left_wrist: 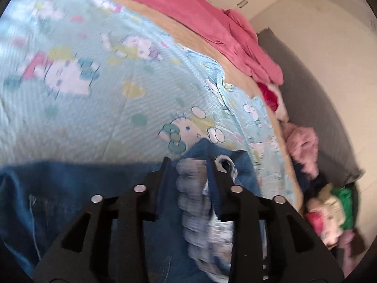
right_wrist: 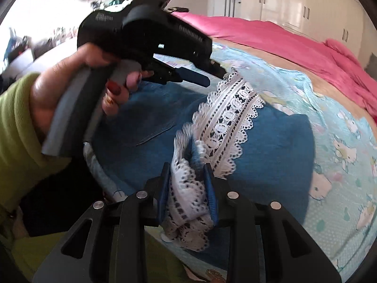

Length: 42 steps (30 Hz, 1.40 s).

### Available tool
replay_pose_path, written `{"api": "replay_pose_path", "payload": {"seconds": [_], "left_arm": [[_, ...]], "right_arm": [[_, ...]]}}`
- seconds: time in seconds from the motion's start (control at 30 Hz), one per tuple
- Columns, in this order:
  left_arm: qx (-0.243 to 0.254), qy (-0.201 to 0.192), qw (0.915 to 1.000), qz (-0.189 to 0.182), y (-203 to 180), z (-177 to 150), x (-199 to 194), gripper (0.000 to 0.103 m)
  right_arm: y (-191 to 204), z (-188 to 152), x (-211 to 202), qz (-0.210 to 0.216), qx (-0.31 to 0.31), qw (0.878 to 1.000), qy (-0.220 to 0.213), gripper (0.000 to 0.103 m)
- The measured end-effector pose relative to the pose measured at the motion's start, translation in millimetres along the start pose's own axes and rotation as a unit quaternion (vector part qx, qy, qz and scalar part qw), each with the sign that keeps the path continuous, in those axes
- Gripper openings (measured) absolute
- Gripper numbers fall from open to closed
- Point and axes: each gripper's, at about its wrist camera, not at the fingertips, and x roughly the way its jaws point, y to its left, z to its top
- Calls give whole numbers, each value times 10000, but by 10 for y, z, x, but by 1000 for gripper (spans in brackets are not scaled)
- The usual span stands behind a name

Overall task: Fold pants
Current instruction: 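Grasp the white lace-trimmed edge of the pants with the left tool, then lift and fold the lace edge over the pants with the left tool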

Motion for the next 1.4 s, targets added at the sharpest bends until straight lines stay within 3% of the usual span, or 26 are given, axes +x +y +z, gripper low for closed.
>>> {"api": "replay_pose_path", "payload": {"seconds": [0.13,0.17,0.2,0.37,0.63,0.77,0.93,0.97,1.0,1.03,1.1,1.3,1.4], "left_arm": [[-214,156,9995,-143,56,-52,63,31],[-189,197,9995,-136,42,-61,96,33],[-177,252,9994,-147,37,-72,132,37],[-259,313,9988,-290,44,-85,194,46],[-629,202,9947,-783,161,-137,124,54],[-525,284,9965,-592,96,-158,178,55],[-422,348,9980,-305,-10,-139,291,55],[-377,363,9983,-241,-34,-138,313,43],[-323,380,9987,-124,-63,-141,340,15],[-278,400,9988,-24,-90,-139,369,5],[-191,387,9990,105,-105,-128,381,4],[-76,24,9995,-290,-166,-12,97,4],[14,-119,9998,-174,-154,39,19,4]], "right_arm": [[187,-6,-8,-101,-258,9995,-142,32],[215,-16,-29,-168,-336,9991,-183,36],[239,-36,-68,-255,-392,9986,-250,47],[186,-205,-225,-451,-467,9972,-378,60],[153,-372,-303,-303,-312,9983,-396,63],[179,-375,-241,-231,-405,9984,-322,61],[333,-372,-186,-242,-723,9967,-283,47],[340,-364,-167,-235,-764,9965,-258,42],[371,-375,-158,-203,-785,9964,-233,32],[374,-378,-132,-138,-785,9967,-182,20],[344,-374,-120,-41,-685,9975,-141,17],[273,-207,-302,270,-456,9978,-397,15],[323,-129,-253,343,-547,9970,-416,15]]}}
